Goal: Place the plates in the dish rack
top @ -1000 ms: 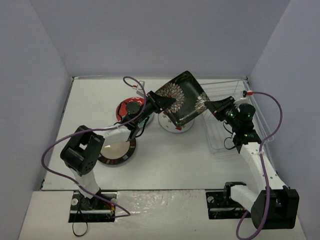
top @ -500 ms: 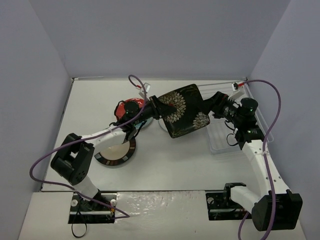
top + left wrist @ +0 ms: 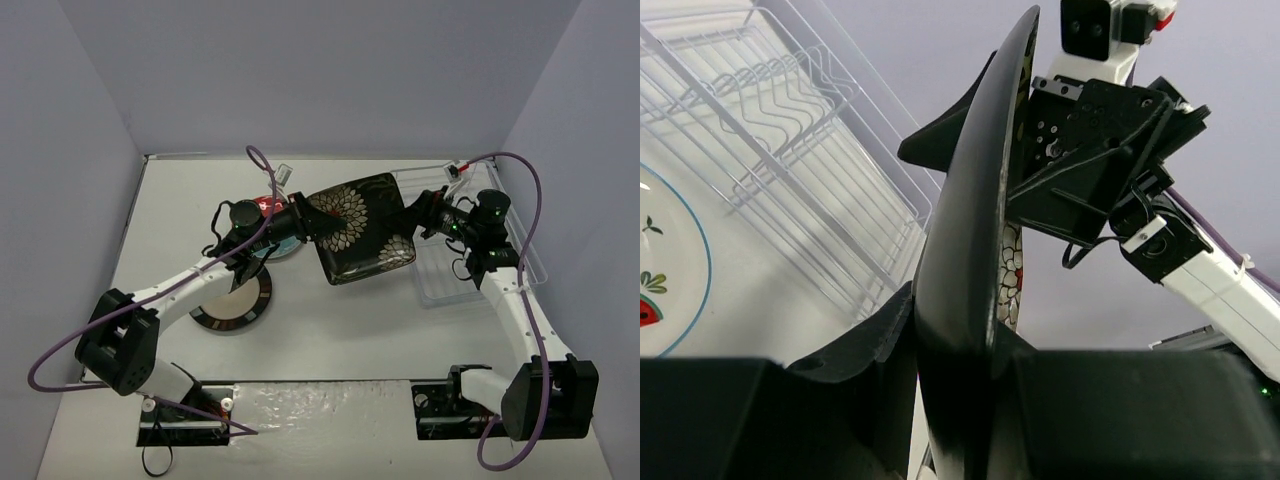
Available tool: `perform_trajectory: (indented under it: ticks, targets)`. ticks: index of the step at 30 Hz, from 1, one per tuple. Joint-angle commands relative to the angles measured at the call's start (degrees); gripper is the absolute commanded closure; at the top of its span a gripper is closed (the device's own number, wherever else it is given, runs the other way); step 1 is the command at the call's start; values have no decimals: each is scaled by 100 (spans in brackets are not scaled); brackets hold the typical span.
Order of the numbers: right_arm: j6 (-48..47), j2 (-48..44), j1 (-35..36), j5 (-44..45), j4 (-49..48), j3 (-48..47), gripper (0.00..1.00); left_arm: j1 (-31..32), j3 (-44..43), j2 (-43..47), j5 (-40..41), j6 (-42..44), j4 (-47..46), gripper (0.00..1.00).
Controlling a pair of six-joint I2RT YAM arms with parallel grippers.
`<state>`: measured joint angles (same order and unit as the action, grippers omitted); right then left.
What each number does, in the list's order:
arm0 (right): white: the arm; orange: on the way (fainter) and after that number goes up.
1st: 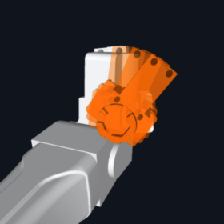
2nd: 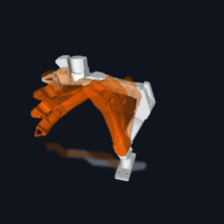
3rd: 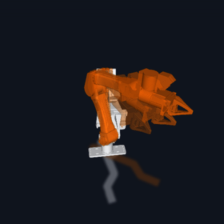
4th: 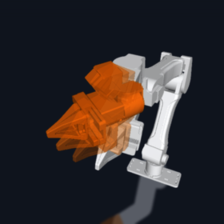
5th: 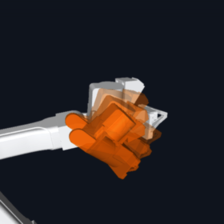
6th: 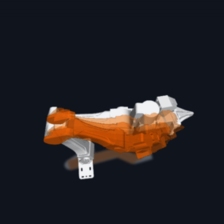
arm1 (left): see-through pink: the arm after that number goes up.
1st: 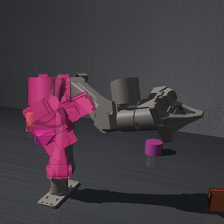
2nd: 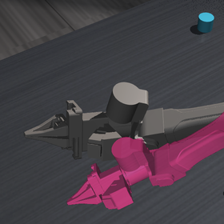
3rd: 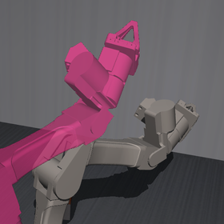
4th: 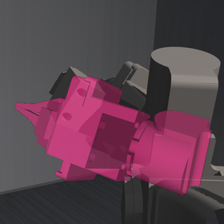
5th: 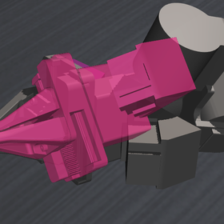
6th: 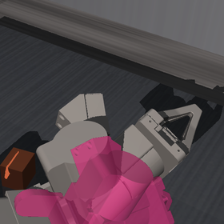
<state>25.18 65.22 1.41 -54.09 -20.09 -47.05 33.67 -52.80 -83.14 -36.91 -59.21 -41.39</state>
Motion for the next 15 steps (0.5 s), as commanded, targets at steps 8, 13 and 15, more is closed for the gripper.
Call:
perform_trajectory:
  ticks: [8, 13, 15]
  targets:
    - [343, 492, 659, -1024, -1394, -287, 66, -22, -592, 140, -325, -235, -1008, 100]
    - [309, 430, 641, -707, -1244, -413, 100, -36, -728, 154, -320, -37, -722, 100]
    - [281, 331, 617, -462, -1133, -463, 100, -39, -780, 218, -282, 114, -464, 96]
